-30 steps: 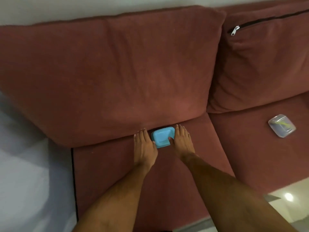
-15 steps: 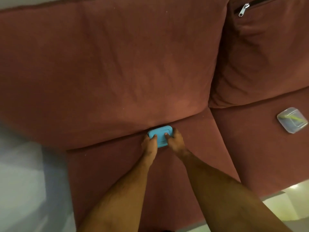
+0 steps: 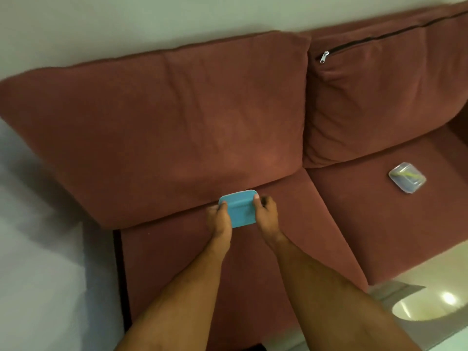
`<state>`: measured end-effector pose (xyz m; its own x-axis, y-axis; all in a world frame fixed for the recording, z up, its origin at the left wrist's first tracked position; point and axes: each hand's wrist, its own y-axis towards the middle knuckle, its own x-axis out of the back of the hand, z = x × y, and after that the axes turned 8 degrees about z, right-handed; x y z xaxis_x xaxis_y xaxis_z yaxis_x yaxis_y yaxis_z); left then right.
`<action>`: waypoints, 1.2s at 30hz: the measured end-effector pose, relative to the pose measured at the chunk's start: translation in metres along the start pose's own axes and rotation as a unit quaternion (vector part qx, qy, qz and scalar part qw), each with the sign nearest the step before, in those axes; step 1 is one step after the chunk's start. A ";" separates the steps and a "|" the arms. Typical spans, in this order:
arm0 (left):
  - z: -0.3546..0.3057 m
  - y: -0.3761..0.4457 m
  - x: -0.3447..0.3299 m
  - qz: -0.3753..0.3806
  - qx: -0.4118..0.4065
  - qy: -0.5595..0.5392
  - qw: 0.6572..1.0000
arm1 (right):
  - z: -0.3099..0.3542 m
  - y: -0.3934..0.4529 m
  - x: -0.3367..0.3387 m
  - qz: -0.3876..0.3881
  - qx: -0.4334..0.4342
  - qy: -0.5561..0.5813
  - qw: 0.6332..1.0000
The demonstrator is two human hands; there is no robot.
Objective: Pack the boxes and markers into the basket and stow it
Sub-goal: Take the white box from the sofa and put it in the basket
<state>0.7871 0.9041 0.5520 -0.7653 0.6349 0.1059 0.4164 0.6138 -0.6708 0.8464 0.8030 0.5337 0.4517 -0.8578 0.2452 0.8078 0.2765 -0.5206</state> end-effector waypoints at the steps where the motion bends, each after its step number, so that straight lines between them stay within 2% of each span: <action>1: -0.003 -0.009 0.010 -0.001 -0.018 -0.013 1.000 | 0.004 -0.013 -0.004 -0.005 0.011 0.011 1.000; 6: 0.004 -0.054 0.066 0.020 -0.080 -0.038 0.996 | 0.010 -0.085 -0.022 -0.032 0.057 0.066 0.996; 10: 0.017 -0.099 0.119 0.039 -0.092 -0.084 0.991 | 0.010 -0.157 -0.038 -0.064 0.109 0.114 0.985; 16: 0.032 -0.173 0.183 0.009 -0.119 -0.117 0.986 | 0.006 -0.262 -0.065 -0.070 0.141 0.167 0.973; 21: 0.050 -0.248 0.216 0.035 -0.128 -0.156 0.979 | -0.001 -0.331 -0.065 -0.074 0.149 0.191 0.967; 24: 0.061 -0.281 0.226 0.057 -0.119 -0.173 0.976 | -0.003 -0.357 -0.058 -0.067 0.142 0.190 0.969; 28: 0.103 -0.322 0.239 0.076 -0.134 -0.134 0.979 | -0.033 -0.410 -0.042 -0.052 0.137 0.189 0.971; 36: 0.220 -0.432 0.188 0.104 -0.168 -0.094 0.976 | -0.146 -0.510 0.053 -0.073 0.128 0.218 0.965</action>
<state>0.3549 0.6547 0.7002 -0.7107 0.6838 -0.1653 0.6853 0.6199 -0.3822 0.4025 0.5531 0.6927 0.1699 -0.9808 -0.0953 0.9429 0.1899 -0.2735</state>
